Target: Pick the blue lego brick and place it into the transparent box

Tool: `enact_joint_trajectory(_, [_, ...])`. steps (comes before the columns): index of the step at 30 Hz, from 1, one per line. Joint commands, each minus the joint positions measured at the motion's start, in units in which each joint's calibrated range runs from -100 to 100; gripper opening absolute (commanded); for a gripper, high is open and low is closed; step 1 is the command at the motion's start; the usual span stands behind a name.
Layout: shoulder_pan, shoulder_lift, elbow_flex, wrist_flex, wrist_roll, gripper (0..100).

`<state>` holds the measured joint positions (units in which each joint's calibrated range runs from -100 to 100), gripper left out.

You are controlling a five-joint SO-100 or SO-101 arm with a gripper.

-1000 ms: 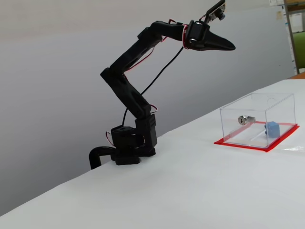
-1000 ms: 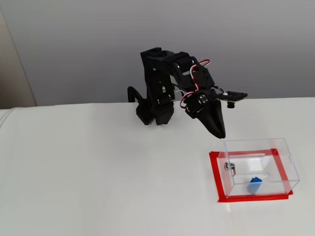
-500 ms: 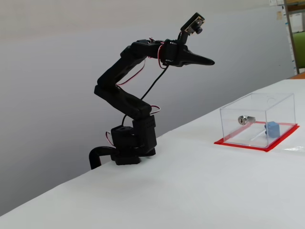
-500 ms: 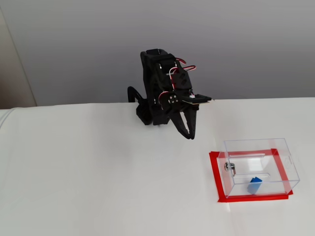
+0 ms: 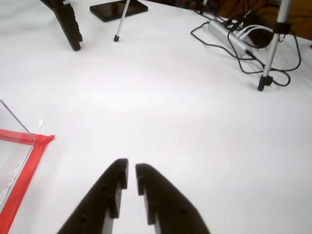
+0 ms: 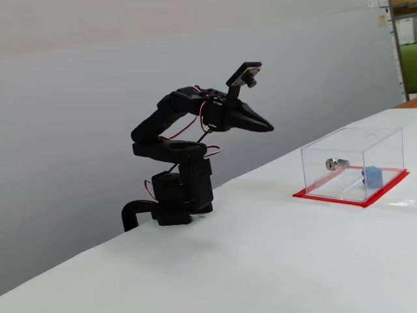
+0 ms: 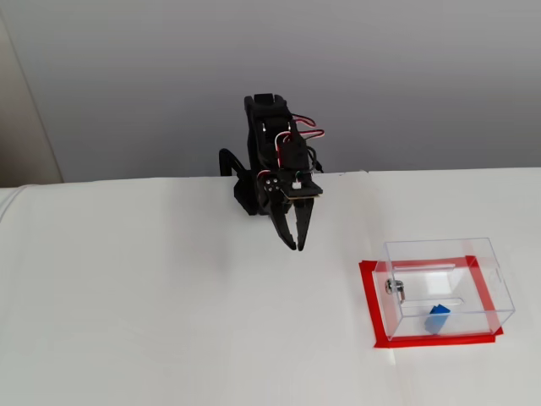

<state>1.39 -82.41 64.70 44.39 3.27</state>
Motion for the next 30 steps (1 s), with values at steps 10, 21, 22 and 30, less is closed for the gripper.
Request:
enact_joint_trajectory(10, [2.42, -14.96, 20.48, -0.87, -2.18, 2])
enact_joint_trajectory(21, [5.38, -17.42, 31.51, -2.79, -2.23, 2])
enact_joint_trajectory(22, [5.38, -17.42, 32.41, -3.92, -2.23, 2])
enact_joint_trajectory(30, [6.41, -17.50, 34.76, -5.75, -1.92, 2])
